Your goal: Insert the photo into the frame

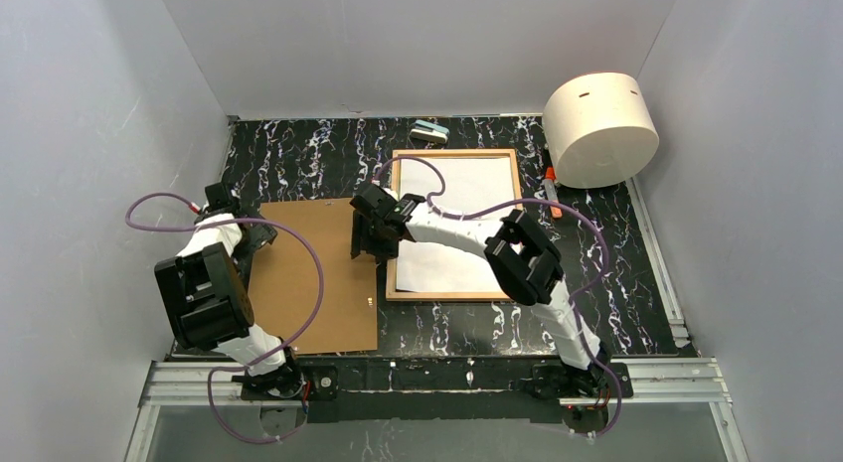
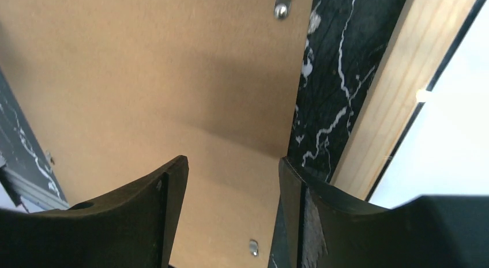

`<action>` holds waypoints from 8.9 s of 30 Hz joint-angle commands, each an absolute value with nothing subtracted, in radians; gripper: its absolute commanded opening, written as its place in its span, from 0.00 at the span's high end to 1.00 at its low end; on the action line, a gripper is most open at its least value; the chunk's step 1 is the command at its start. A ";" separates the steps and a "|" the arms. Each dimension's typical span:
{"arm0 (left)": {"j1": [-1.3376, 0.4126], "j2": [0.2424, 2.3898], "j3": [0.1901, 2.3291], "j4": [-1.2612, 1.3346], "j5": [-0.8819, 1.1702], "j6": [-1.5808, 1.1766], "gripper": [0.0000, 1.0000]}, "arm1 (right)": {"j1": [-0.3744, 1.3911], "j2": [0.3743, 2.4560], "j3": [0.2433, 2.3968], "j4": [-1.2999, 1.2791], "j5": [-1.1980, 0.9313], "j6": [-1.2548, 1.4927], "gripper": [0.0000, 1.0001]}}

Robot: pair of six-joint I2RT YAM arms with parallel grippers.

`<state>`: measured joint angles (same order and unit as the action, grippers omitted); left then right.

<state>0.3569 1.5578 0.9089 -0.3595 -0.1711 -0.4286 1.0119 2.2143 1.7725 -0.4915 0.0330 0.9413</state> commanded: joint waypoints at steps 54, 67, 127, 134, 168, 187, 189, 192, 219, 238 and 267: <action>0.383 1.642 0.801 -0.322 0.428 -0.628 0.31 | 0.908 1.993 1.640 -0.040 -0.175 1.020 0.36; 0.162 1.562 0.733 -0.253 0.482 -0.726 0.31 | 0.760 1.769 1.242 -0.009 -0.091 1.014 0.38; 0.152 1.677 0.811 -0.379 0.537 -0.568 0.23 | 0.670 1.842 1.267 -0.134 -0.376 0.813 0.24; 0.153 1.681 0.808 -0.379 0.517 -0.558 0.23 | 0.649 1.740 1.123 0.144 -0.576 0.885 0.24; 0.152 1.606 0.897 -0.420 0.479 -0.548 0.19 | 0.629 1.601 1.066 0.112 -0.460 0.863 0.99; 0.137 1.674 1.073 -0.402 0.570 -0.579 0.03 | 0.084 1.716 1.265 -0.216 -1.060 0.577 0.99; 0.131 1.697 1.090 -0.402 0.573 -0.582 0.03 | 0.066 1.734 1.294 -0.242 -1.096 0.563 0.99; 0.109 1.729 1.110 -0.397 0.572 -0.597 0.04 | 0.035 1.766 1.351 -0.348 -1.104 0.508 0.99; -0.143 1.885 1.165 -0.247 0.555 -0.680 0.09 | -0.033 1.940 1.425 -0.574 -1.116 0.386 0.99; -0.170 1.929 1.176 -0.240 0.442 -0.617 0.34 | 0.090 2.064 1.529 -0.552 -1.015 0.471 0.90; -0.170 1.937 1.263 -0.369 0.366 -0.541 0.25 | 0.233 2.047 1.655 -0.829 -0.459 0.286 0.06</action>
